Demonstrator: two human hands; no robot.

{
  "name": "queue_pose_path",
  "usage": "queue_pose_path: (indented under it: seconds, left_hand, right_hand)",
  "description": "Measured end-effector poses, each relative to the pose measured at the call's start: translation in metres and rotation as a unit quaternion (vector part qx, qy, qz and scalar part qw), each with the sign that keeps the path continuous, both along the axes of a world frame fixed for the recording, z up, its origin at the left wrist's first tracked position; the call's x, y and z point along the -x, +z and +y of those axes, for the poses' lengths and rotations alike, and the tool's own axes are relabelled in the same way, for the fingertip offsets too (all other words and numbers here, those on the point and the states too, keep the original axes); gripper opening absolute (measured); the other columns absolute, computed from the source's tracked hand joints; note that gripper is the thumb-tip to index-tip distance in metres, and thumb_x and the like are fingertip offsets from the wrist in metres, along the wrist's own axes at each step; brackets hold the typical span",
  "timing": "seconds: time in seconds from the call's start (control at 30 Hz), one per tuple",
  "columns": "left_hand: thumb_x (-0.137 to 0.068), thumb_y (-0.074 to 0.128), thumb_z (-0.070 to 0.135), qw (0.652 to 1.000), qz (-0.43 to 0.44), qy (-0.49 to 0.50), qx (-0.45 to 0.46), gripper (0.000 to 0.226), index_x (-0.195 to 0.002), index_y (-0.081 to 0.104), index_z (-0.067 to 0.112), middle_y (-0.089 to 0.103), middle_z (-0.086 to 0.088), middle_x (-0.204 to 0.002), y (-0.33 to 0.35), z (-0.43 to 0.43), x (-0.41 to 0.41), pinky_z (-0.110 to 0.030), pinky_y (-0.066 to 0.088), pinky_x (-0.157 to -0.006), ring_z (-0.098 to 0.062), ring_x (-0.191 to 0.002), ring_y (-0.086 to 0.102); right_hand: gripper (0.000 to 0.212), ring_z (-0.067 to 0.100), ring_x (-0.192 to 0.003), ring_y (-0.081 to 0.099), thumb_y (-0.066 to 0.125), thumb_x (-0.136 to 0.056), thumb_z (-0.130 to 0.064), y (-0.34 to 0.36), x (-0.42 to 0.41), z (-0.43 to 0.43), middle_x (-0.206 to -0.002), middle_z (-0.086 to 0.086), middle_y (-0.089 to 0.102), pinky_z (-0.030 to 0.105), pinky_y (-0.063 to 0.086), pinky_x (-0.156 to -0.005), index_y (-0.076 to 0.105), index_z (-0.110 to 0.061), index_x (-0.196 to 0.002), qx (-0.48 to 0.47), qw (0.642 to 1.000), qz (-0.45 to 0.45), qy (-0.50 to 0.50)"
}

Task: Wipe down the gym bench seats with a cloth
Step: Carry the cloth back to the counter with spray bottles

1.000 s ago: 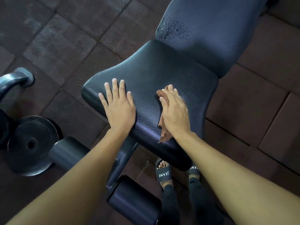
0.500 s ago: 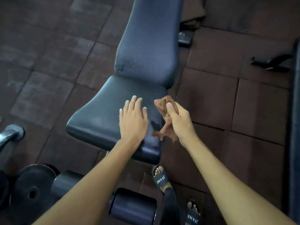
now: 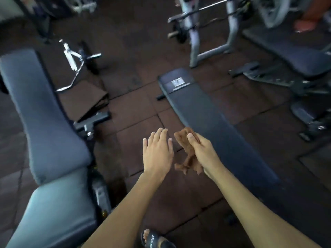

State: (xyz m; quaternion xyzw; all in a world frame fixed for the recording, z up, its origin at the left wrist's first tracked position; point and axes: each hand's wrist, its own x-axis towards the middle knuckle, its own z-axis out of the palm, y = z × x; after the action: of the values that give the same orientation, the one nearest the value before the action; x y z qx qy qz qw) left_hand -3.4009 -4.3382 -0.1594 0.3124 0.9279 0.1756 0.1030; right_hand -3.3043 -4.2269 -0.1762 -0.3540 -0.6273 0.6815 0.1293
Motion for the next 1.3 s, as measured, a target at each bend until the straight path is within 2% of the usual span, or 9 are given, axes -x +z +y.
queue_pose_path:
  seconds: [0.07, 0.13, 0.37, 0.5, 0.67, 0.8, 0.93, 1.1, 1.3]
  left_hand:
    - [-0.103, 0.034, 0.033, 0.999, 0.016, -0.051, -0.006, 0.045, -0.147, 0.04, 0.021, 0.037, 0.003, -0.155, 0.026, 0.062, -0.057, -0.045, 0.019, -0.119, -0.018, -0.145, 0.028]
    - [-0.103, 0.034, 0.033, 0.994, 0.026, -0.105, -0.015, 0.045, -0.147, 0.039, 0.02, 0.039, 0.003, -0.154, 0.05, 0.122, -0.118, -0.046, 0.021, -0.119, -0.018, -0.144, 0.03]
    - [-0.102, 0.036, 0.027, 0.949, 0.022, -0.307, -0.06, 0.042, -0.143, 0.042, 0.022, 0.042, 0.003, -0.151, 0.121, 0.295, -0.352, -0.047, 0.02, -0.118, -0.017, -0.141, 0.035]
    - [-0.103, 0.034, 0.03, 0.912, 0.011, -0.405, -0.067, 0.044, -0.145, 0.039, 0.02, 0.04, 0.002, -0.153, 0.143, 0.368, -0.463, -0.046, 0.019, -0.119, -0.017, -0.141, 0.035]
    - [-0.101, 0.039, 0.028, 0.858, -0.008, -0.507, -0.08, 0.041, -0.141, 0.044, 0.019, 0.048, 0.001, -0.146, 0.15, 0.441, -0.586, -0.048, 0.025, -0.116, -0.021, -0.135, 0.043]
    - [-0.101, 0.041, 0.029, 0.815, -0.019, -0.575, -0.071, 0.043, -0.142, 0.044, 0.018, 0.049, 0.0, -0.146, 0.145, 0.511, -0.68, -0.047, 0.027, -0.115, -0.023, -0.133, 0.046]
    - [-0.099, 0.046, 0.027, 0.8, -0.057, -0.588, -0.102, 0.042, -0.138, 0.049, 0.015, 0.054, -0.004, -0.141, 0.143, 0.607, -0.757, -0.042, 0.037, -0.107, -0.028, -0.126, 0.052]
    - [-0.099, 0.045, 0.029, 0.785, -0.062, -0.61, -0.091, 0.043, -0.14, 0.048, 0.015, 0.053, -0.004, -0.142, 0.146, 0.735, -0.846, -0.048, 0.036, -0.109, -0.026, -0.127, 0.051]
    - [-0.1, 0.043, 0.029, 0.761, -0.031, -0.644, -0.067, 0.043, -0.141, 0.046, 0.017, 0.052, -0.003, -0.144, 0.142, 0.878, -0.97, -0.046, 0.031, -0.113, -0.027, -0.129, 0.05]
  right_hand:
    - [0.03, 0.01, -0.11, 0.066, 0.052, -0.098, -0.042, 0.03, -0.065, 0.053, -0.113, -0.007, 0.073, 0.042, 0.048, -0.104, 0.068, -0.026, -0.118, -0.022, 0.998, 0.005, -0.053]
    - [0.022, 0.009, -0.106, 0.067, 0.05, -0.102, -0.035, 0.061, -0.132, 0.102, -0.109, -0.008, 0.073, 0.034, 0.05, -0.101, 0.068, -0.028, -0.112, -0.036, 0.994, 0.007, -0.098]
    - [0.023, 0.02, -0.094, 0.072, 0.049, -0.103, -0.028, 0.146, -0.375, 0.23, -0.101, 0.005, 0.075, 0.031, 0.056, -0.085, 0.07, -0.02, -0.102, -0.038, 0.954, 0.017, -0.296]
    - [0.027, 0.02, -0.098, 0.071, 0.051, -0.102, -0.03, 0.16, -0.5, 0.279, -0.103, 0.005, 0.075, 0.04, 0.055, -0.095, 0.07, -0.016, -0.113, -0.022, 0.906, 0.02, -0.422]
    - [0.027, 0.023, -0.101, 0.071, 0.05, -0.103, -0.025, 0.163, -0.632, 0.314, -0.107, 0.009, 0.074, 0.039, 0.055, -0.096, 0.069, -0.011, -0.116, -0.011, 0.837, 0.027, -0.547]
    - [0.022, 0.021, -0.095, 0.07, 0.05, -0.103, -0.026, 0.16, -0.721, 0.352, -0.101, 0.007, 0.074, 0.035, 0.054, -0.089, 0.07, -0.023, -0.095, -0.026, 0.788, 0.015, -0.615]
    - [0.022, 0.023, -0.099, 0.07, 0.05, -0.102, -0.028, 0.158, -0.799, 0.421, -0.103, 0.008, 0.075, 0.04, 0.053, -0.094, 0.07, -0.023, -0.096, -0.02, 0.755, 0.012, -0.655]
    - [0.022, 0.028, -0.098, 0.071, 0.052, -0.101, -0.031, 0.169, -0.887, 0.547, -0.101, 0.01, 0.076, 0.049, 0.054, -0.095, 0.071, -0.021, -0.096, -0.028, 0.737, 0.008, -0.676]
    - [0.02, 0.025, -0.102, 0.07, 0.052, -0.101, -0.029, 0.164, -1.001, 0.691, -0.102, 0.006, 0.075, 0.045, 0.053, -0.097, 0.071, -0.023, -0.096, -0.028, 0.719, 0.028, -0.694]
